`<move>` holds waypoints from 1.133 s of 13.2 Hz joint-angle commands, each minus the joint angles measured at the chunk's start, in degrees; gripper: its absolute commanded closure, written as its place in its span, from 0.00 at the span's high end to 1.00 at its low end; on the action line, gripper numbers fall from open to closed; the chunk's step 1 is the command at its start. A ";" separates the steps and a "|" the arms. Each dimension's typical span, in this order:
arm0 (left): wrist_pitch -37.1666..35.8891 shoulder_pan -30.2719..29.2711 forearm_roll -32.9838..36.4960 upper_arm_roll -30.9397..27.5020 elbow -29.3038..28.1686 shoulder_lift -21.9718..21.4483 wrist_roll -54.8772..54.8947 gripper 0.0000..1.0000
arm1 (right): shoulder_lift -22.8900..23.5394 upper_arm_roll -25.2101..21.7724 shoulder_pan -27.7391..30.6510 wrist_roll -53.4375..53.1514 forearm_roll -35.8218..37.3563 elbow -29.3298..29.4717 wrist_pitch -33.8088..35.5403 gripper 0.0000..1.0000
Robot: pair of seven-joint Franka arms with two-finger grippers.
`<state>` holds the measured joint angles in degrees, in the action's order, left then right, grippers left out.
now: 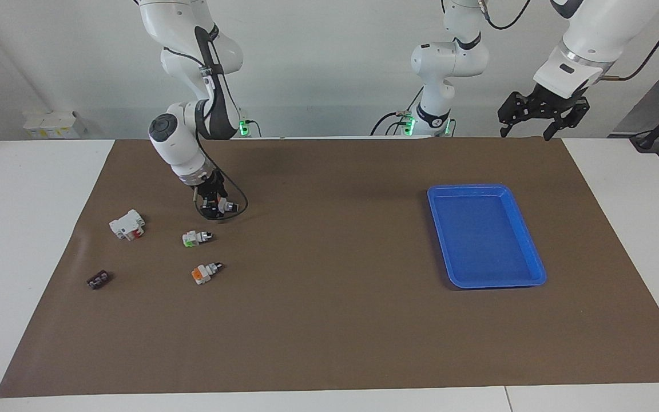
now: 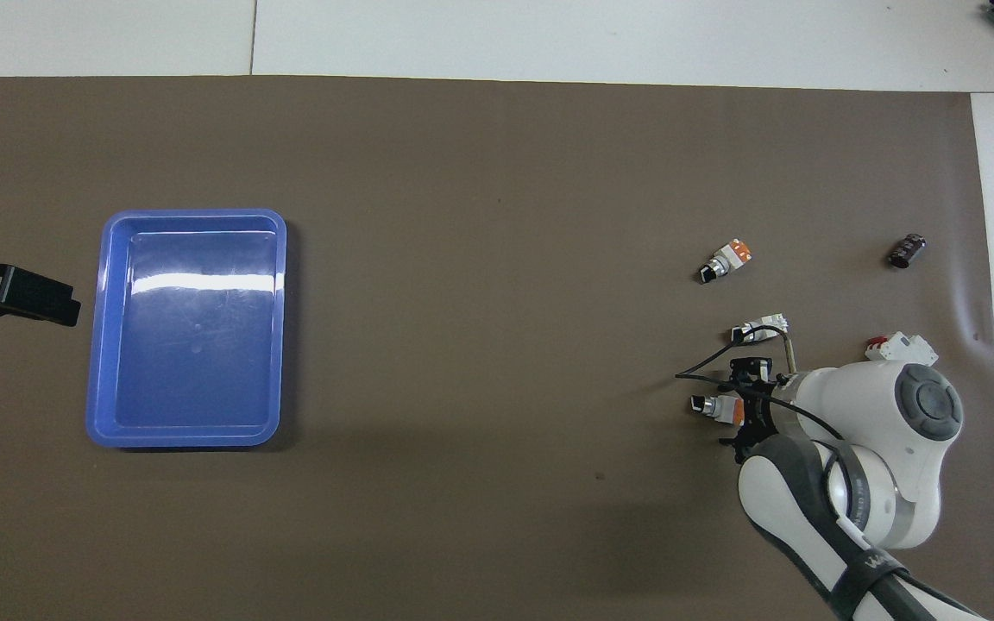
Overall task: Turn and place switch with both arms
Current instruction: 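Lift the switch with the right gripper while the left gripper approaches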
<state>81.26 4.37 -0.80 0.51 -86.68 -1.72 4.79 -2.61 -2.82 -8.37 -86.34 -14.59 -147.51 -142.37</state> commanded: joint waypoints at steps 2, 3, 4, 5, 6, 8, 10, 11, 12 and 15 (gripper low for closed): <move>0.04 0.38 0.10 -0.42 -1.65 -1.62 -0.48 1.00 | 0.93 0.27 1.34 1.26 -1.23 0.20 -0.46 0.00; 0.22 0.38 0.10 -0.42 -1.74 -1.53 -0.48 1.00 | 1.81 0.18 1.69 0.65 -1.23 2.03 0.59 0.00; 0.22 0.38 0.10 -0.42 -1.65 -1.62 -0.48 1.00 | 2.08 0.18 2.65 1.95 -1.23 4.14 4.08 0.00; 0.39 0.38 0.10 -0.42 -1.65 -1.62 -0.57 1.00 | 2.78 0.18 3.44 5.18 -1.23 6.86 8.03 0.00; 0.48 0.47 0.10 -0.42 -1.65 -1.53 -0.31 1.00 | 3.39 0.27 3.71 7.74 -1.32 10.02 12.51 0.00; 0.48 0.47 0.10 -0.42 -1.65 -1.62 -0.74 1.00 | 3.40 0.27 2.84 8.56 -6.38 16.00 20.78 0.00; 0.39 0.82 0.10 -0.42 -1.65 -1.62 -0.92 1.00 | 2.79 0.36 2.40 8.12 -12.98 20.84 26.85 0.00; 0.65 0.91 0.10 -0.42 -1.39 -1.45 -0.83 1.00 | 2.26 0.36 1.17 6.73 -15.97 23.12 29.31 0.00; 0.83 1.08 0.10 -0.42 -1.30 -1.44 -0.83 1.00 | 1.21 0.36 0.64 5.32 -18.26 25.06 31.43 0.00; 0.66 1.17 -1.13 -0.07 -0.95 -1.18 -0.92 1.00 | 0.50 1.68 0.55 5.39 -28.87 30.95 36.09 0.00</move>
<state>81.35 4.69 -1.08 0.81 -86.67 -1.75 4.68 -1.80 -1.84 -8.18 -80.25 -37.32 -120.37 -109.35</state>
